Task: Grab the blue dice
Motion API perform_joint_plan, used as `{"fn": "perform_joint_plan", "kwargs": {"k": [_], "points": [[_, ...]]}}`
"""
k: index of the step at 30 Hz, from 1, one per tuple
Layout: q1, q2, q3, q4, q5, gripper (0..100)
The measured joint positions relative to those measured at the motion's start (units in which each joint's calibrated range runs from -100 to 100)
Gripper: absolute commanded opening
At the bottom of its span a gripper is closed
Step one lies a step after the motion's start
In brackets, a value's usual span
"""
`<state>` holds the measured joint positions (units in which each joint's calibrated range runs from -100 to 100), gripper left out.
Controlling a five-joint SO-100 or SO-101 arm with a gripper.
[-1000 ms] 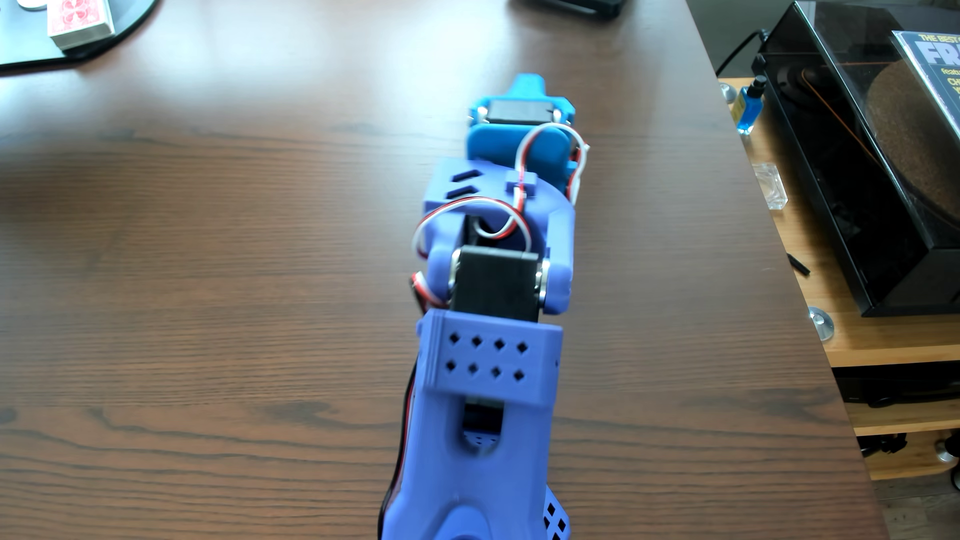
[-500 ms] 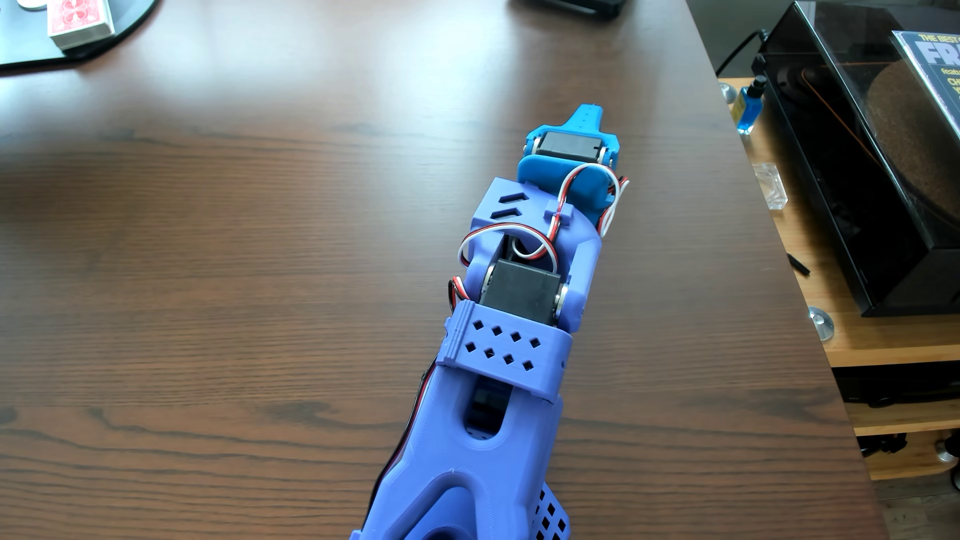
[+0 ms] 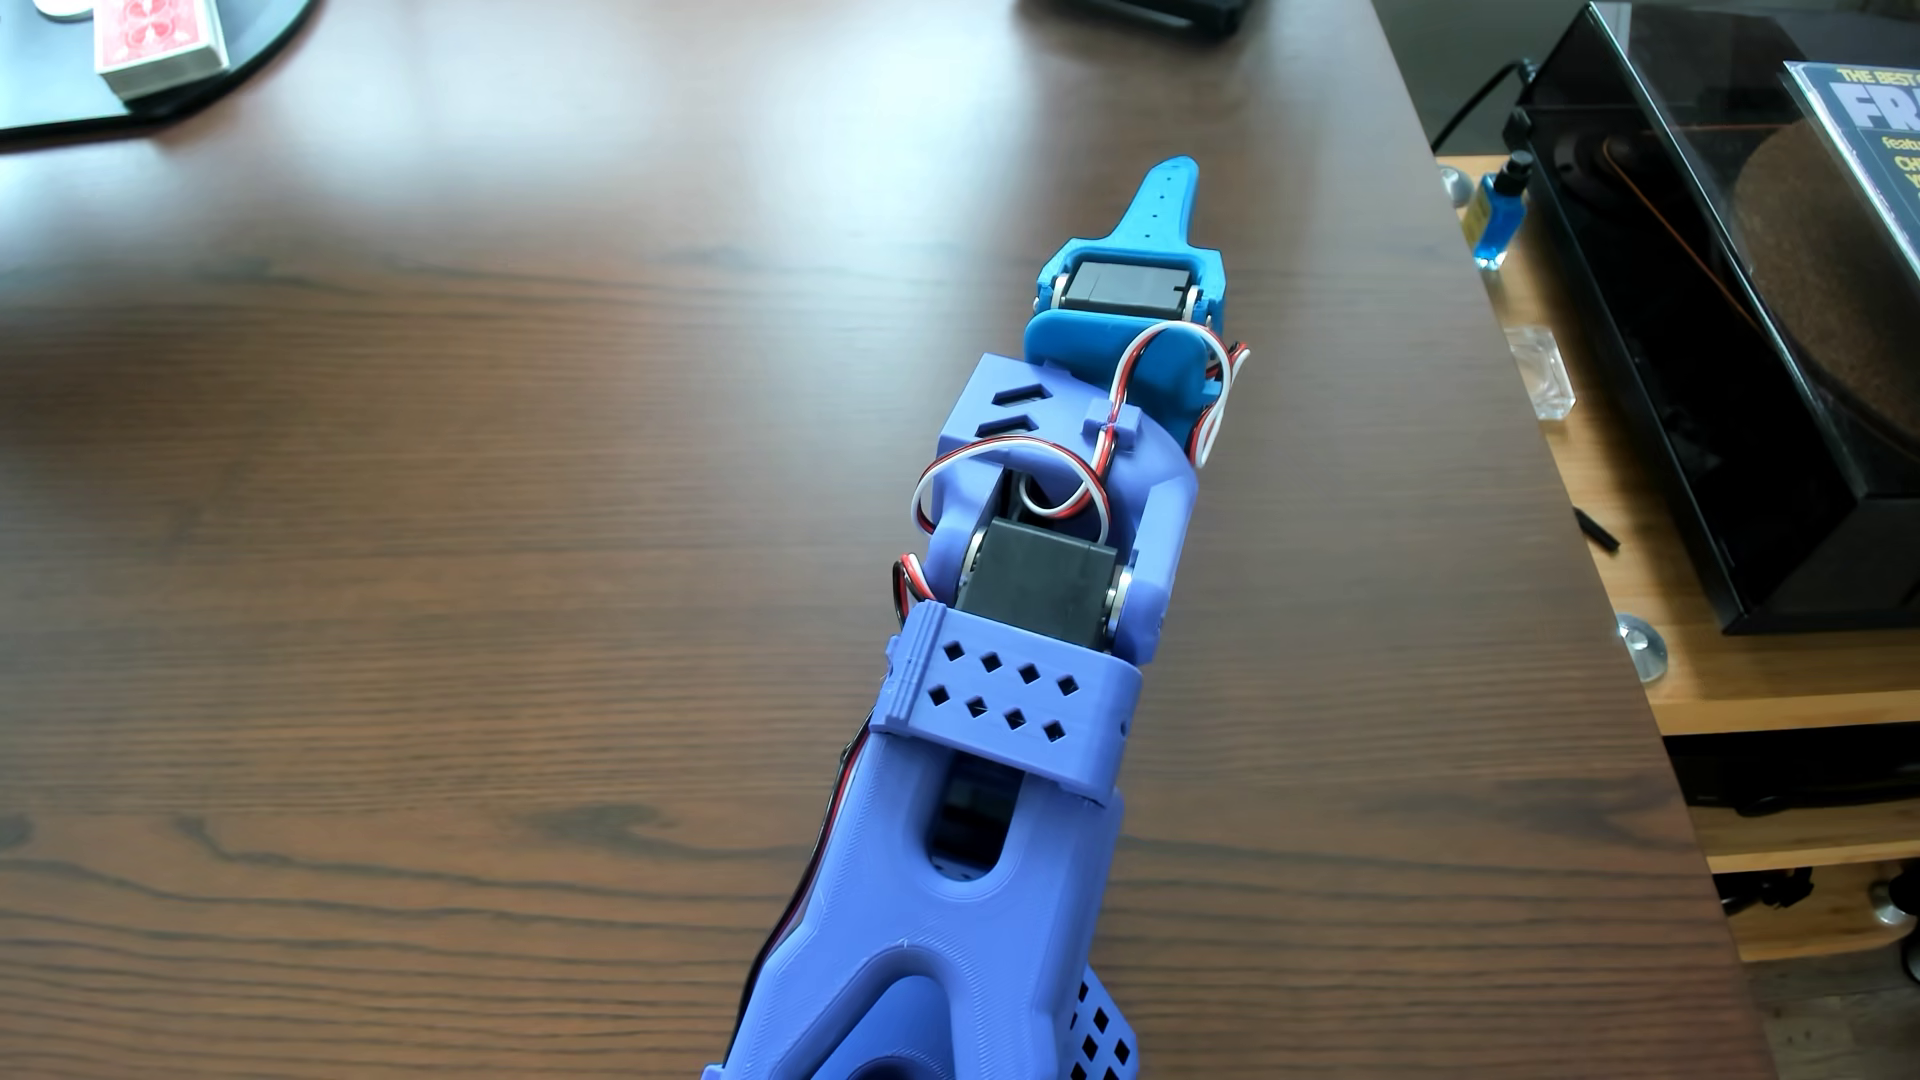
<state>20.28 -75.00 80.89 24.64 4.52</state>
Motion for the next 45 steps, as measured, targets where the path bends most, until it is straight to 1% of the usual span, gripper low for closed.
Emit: {"fn": "perform_joint_plan", "kwargs": {"k": [22,24,28,29,31,34,38,43,45], "points": [[0.0,0.0,0.0,0.0,0.0,18],[0.0,0.0,0.0,0.0,0.0,15],[-3.98,0.0,0.0,0.0,0.0,2],[-5.44,0.0,0.0,0.0,0.0,1],[-8.61,0.0,0.0,0.17,0.0,3],[-12.6,0.0,0.18,3.13,0.0,4],[-18.2,0.0,1.88,10.95,-0.26,4],[-21.29,0.0,1.97,20.95,-4.55,4],[-21.45,0.0,1.97,23.47,-5.02,4]]}}
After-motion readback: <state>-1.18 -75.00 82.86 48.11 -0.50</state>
